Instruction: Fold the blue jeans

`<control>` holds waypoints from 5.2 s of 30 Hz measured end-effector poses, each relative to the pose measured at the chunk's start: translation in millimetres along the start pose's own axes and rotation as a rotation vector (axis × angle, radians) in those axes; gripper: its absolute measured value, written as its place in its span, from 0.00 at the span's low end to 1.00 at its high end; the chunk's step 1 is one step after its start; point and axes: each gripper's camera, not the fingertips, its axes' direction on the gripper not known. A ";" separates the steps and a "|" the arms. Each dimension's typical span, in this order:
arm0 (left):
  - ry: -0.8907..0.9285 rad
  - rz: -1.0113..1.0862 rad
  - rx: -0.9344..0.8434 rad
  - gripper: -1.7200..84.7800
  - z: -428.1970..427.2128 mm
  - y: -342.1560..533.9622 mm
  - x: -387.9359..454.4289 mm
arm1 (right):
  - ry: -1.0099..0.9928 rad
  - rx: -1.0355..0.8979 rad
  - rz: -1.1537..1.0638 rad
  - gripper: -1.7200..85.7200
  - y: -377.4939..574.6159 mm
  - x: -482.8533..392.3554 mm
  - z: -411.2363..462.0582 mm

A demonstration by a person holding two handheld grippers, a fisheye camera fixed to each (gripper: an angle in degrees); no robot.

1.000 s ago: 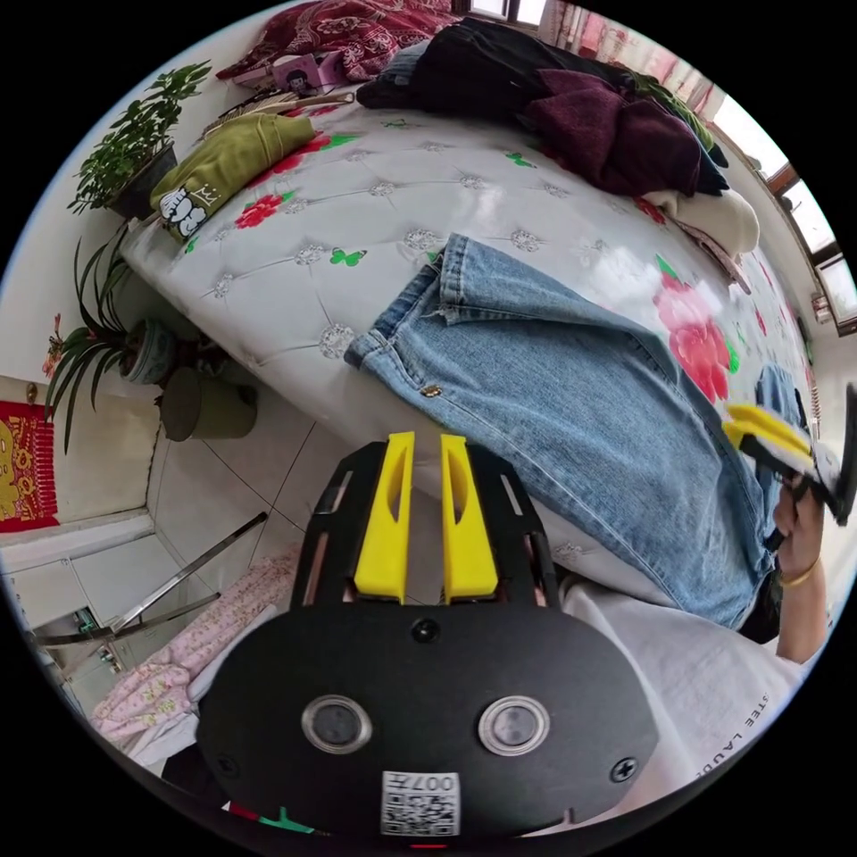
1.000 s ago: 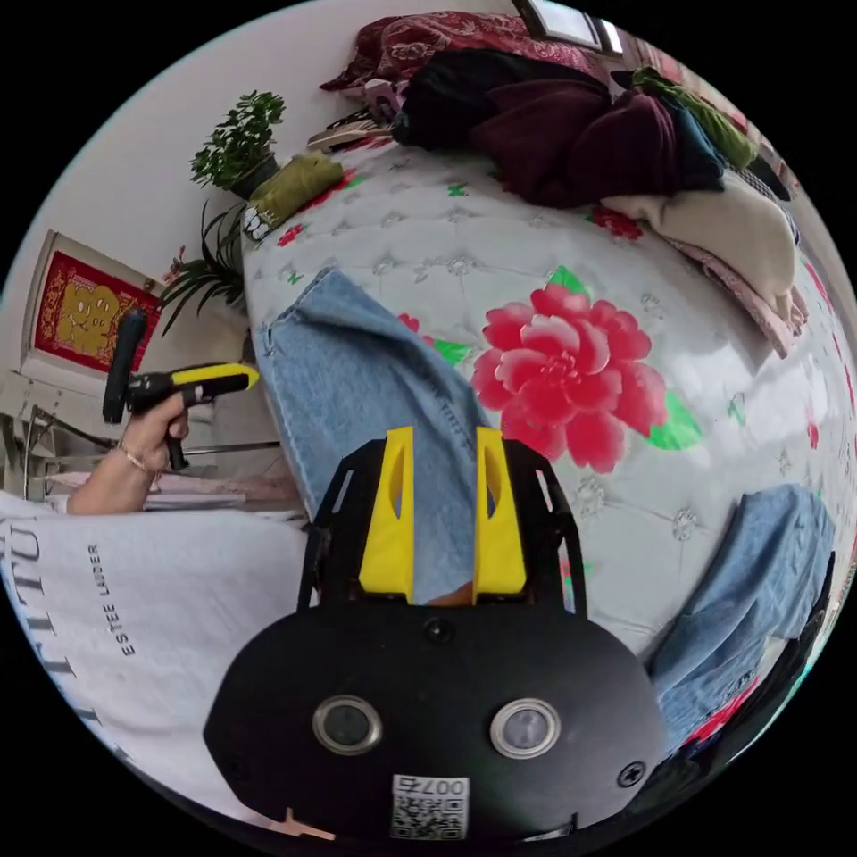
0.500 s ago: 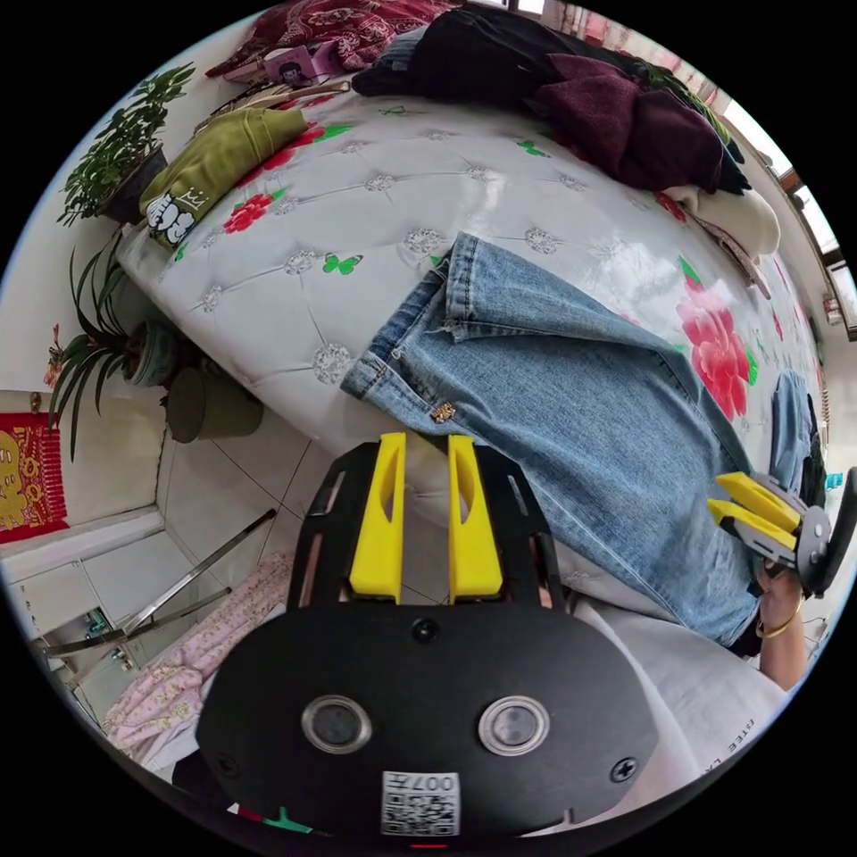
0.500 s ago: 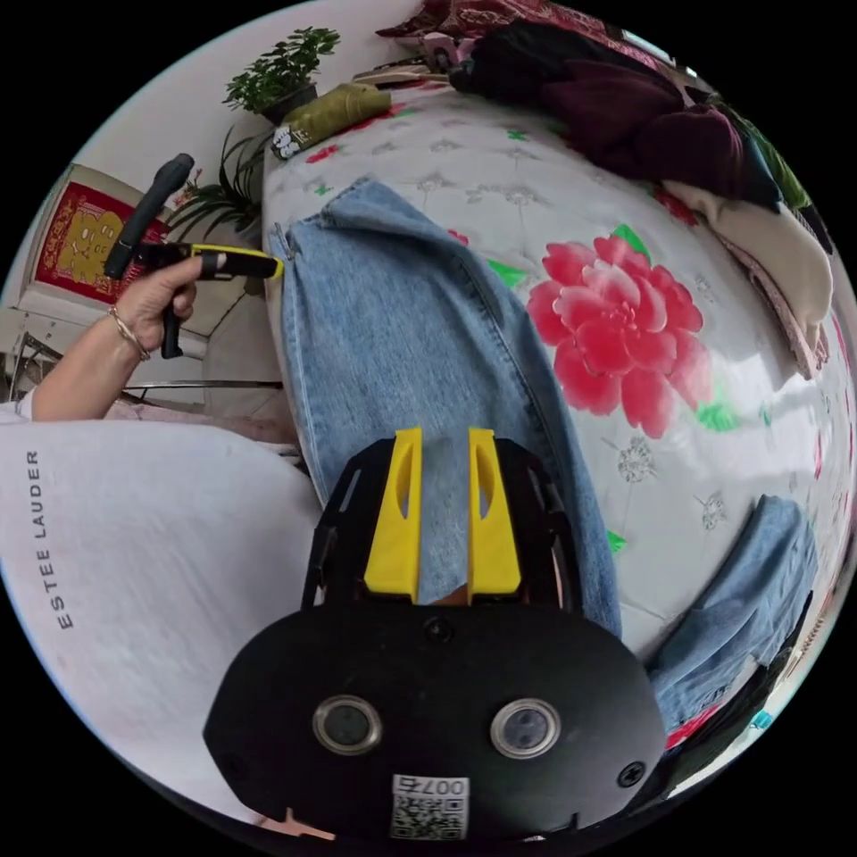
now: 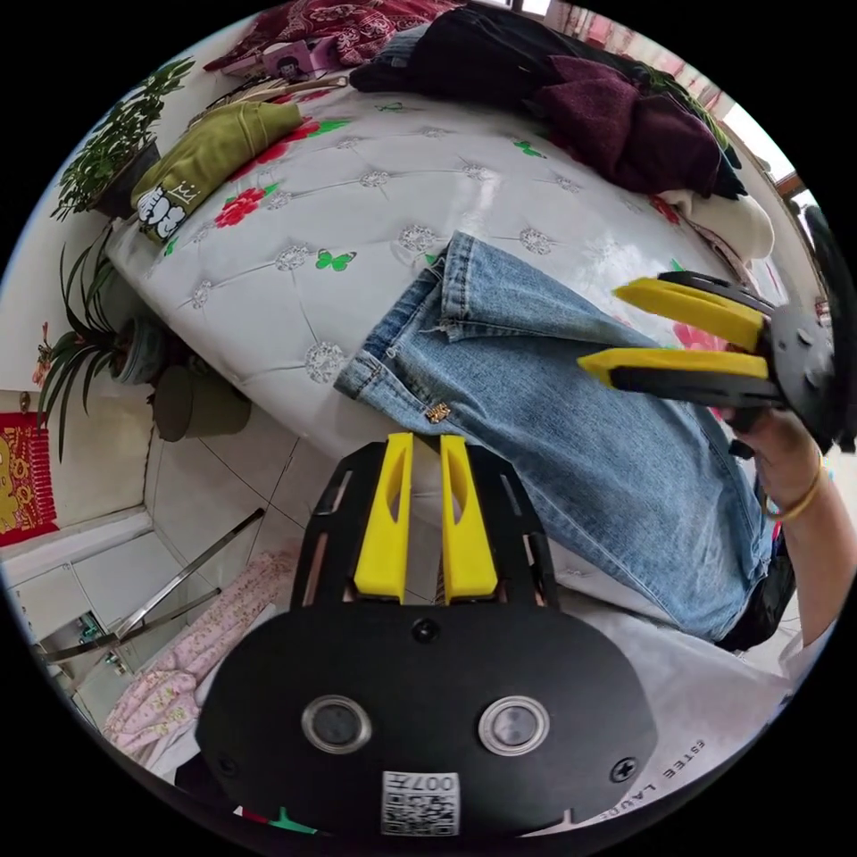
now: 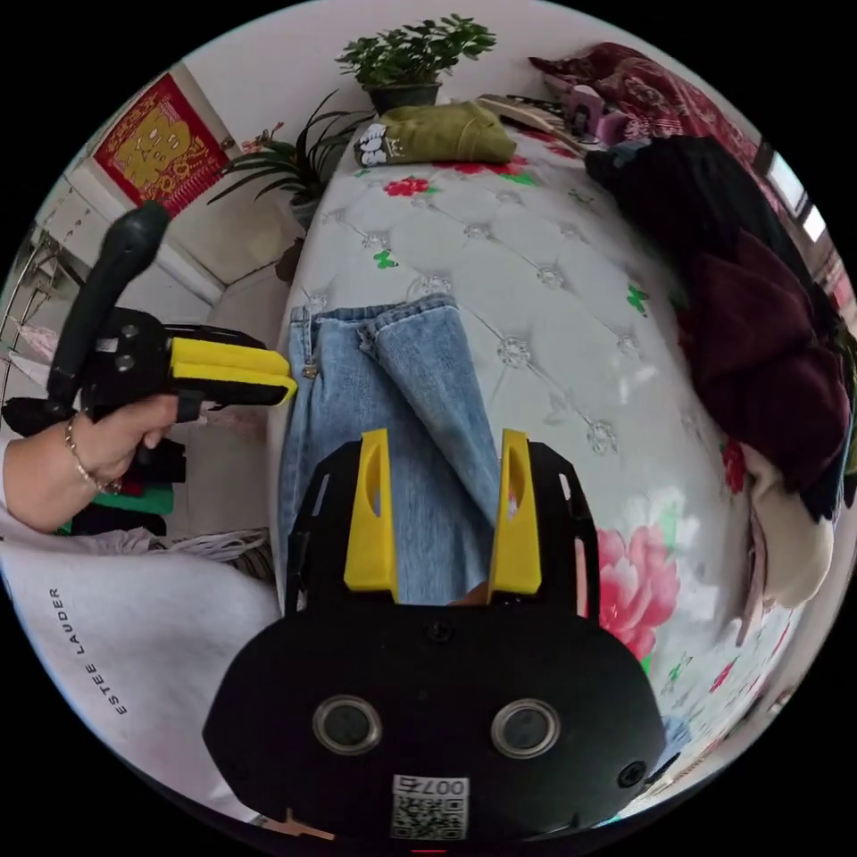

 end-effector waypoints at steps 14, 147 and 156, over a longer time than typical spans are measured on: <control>-0.055 0.004 -0.006 0.01 0.0 0.2 -23.6 | -0.238 0.115 0.384 0.07 13.9 147.6 9.3; -0.097 0.051 -0.213 0.05 10.6 -16.4 65.8 | -0.680 0.799 1.831 0.02 954.4 -154.2 -157.9; -0.107 0.053 -0.219 0.03 11.4 -18.4 68.8 | -0.673 0.870 1.771 0.02 957.4 -147.8 -187.4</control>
